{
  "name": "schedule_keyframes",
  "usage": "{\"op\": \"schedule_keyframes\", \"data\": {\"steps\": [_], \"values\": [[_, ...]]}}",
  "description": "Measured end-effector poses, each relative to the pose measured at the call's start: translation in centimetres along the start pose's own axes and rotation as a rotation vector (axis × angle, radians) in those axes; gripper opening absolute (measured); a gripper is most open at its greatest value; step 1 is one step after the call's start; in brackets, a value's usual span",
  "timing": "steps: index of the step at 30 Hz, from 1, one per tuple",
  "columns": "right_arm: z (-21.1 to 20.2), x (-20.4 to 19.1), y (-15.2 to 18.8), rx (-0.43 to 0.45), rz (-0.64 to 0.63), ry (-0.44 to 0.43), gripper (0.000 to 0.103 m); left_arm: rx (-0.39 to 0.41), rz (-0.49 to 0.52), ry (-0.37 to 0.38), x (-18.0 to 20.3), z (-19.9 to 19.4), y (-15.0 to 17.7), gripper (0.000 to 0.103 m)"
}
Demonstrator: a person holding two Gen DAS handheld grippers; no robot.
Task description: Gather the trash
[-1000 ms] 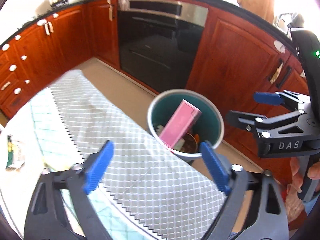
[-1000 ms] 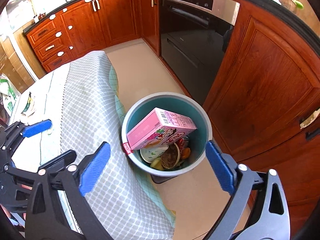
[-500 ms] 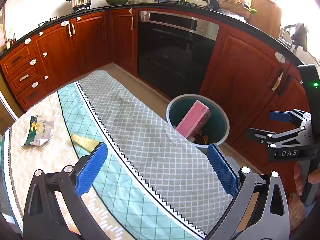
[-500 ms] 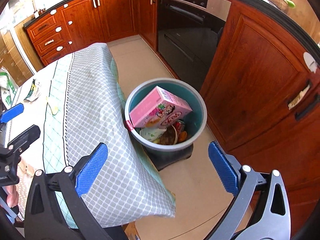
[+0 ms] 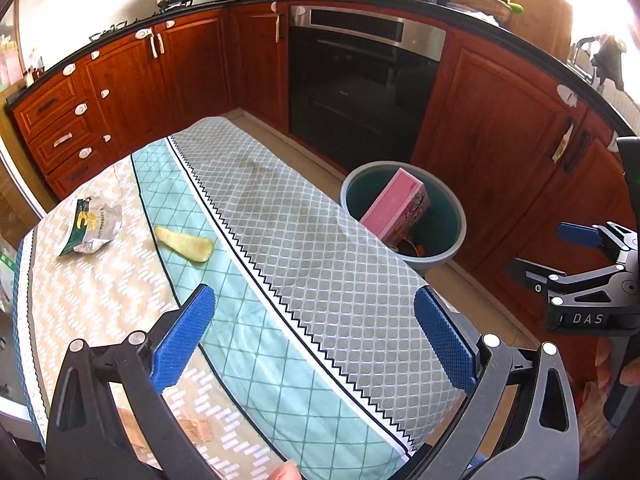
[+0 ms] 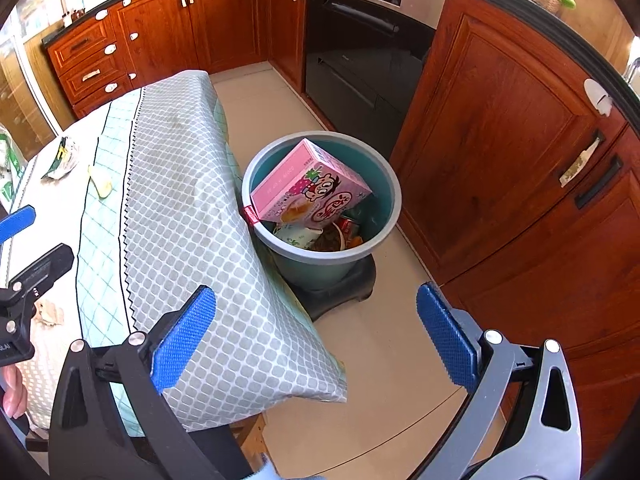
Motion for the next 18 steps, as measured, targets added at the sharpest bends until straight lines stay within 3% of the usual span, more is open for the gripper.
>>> {"op": "schedule_keyframes", "data": {"steps": [11, 18], "values": [[1.2, -0.7, 2.1, 0.001, -0.064, 0.059, 0.096, -0.033, -0.028, -0.039, 0.7, 1.0, 1.6, 0.1], [1.9, -0.5, 2.3, -0.011, -0.06, 0.049, 0.096, -0.044, -0.017, -0.05, 1.1, 1.4, 1.7, 0.1]]}}
Point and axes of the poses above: each gripper's, at about its wrist camera, not at the fingertips, and z roughly the way its jaws point, x to its right, y to its underside, the point moved 5 cm from there along z, roughly the way its jaws point, and after that the axes turned 13 degrees about -x, right-handed, at the moved point
